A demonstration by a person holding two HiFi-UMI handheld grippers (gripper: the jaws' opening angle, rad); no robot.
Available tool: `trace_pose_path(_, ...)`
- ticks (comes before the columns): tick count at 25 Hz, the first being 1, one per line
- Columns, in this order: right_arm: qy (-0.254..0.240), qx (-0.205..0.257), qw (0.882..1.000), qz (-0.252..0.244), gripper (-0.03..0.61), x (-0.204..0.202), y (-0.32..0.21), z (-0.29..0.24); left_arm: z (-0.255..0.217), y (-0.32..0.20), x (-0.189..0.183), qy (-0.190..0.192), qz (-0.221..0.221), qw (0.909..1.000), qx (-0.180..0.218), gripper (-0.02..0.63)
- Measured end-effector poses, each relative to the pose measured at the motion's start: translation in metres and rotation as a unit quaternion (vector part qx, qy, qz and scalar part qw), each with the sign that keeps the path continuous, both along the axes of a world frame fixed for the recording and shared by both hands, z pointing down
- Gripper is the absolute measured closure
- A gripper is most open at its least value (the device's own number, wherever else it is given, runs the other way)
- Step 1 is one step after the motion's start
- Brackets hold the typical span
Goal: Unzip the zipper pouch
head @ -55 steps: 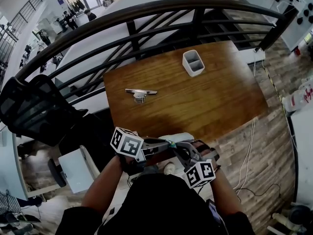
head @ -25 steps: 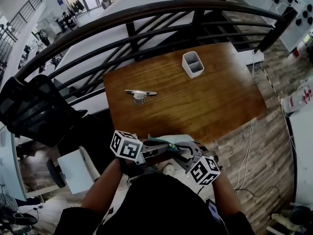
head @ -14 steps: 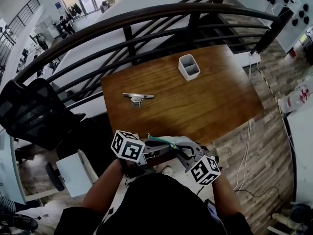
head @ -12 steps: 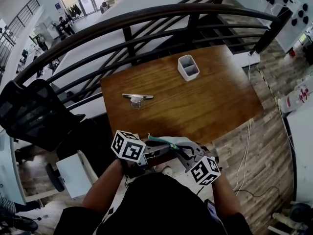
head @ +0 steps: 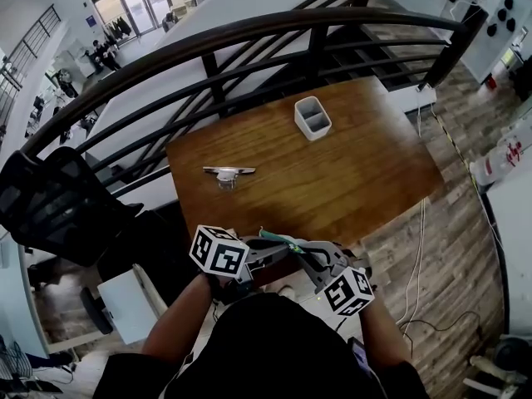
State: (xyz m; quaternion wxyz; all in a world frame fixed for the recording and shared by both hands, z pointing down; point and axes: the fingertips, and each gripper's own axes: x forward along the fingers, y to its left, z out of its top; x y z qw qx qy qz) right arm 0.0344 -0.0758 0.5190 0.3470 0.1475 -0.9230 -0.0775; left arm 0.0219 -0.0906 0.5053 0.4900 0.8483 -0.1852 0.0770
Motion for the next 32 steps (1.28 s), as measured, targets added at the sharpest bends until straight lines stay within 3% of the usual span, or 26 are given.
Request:
trace_pose_path(4, -0.007, 0.001, 1.0, 0.008, 0.575, -0.002, -0.003, -0.002, -0.002, -0.003, -0.002, -0.012, -0.003, 0.9999, 0.01, 0.6)
trace_pose_path(8, 0.0, 0.005, 1.0, 0.006, 0.575, -0.005, -0.003, 0.001, 0.001, -0.003, -0.004, -0.071, 0.006, 0.9961, 0.051, 0.6)
trace_pose_path(11, -0.014, 0.003, 1.0, 0.015, 0.577, -0.004, -0.004, -0.003, 0.009, -0.01, -0.014, -0.097, -0.012, 0.9938, 0.054, 0.601)
trace_pose_path(16, -0.048, -0.012, 0.998, 0.025, 0.577, -0.005, -0.01, -0.018, -0.002, -0.015, -0.033, -0.04, -0.026, 0.9981, 0.038, 0.601)
trace_pose_path(21, -0.019, 0.008, 1.0, 0.02, 0.577, -0.01, -0.01, -0.012, 0.007, -0.015, -0.035, -0.069, -0.026, 0.9965, 0.041, 0.601)
trace_pose_path(32, -0.032, 0.005, 0.999, 0.036, 0.577, -0.008, -0.014, -0.011, 0.016, -0.024, -0.044, -0.09, -0.032, 0.9946, 0.041, 0.601)
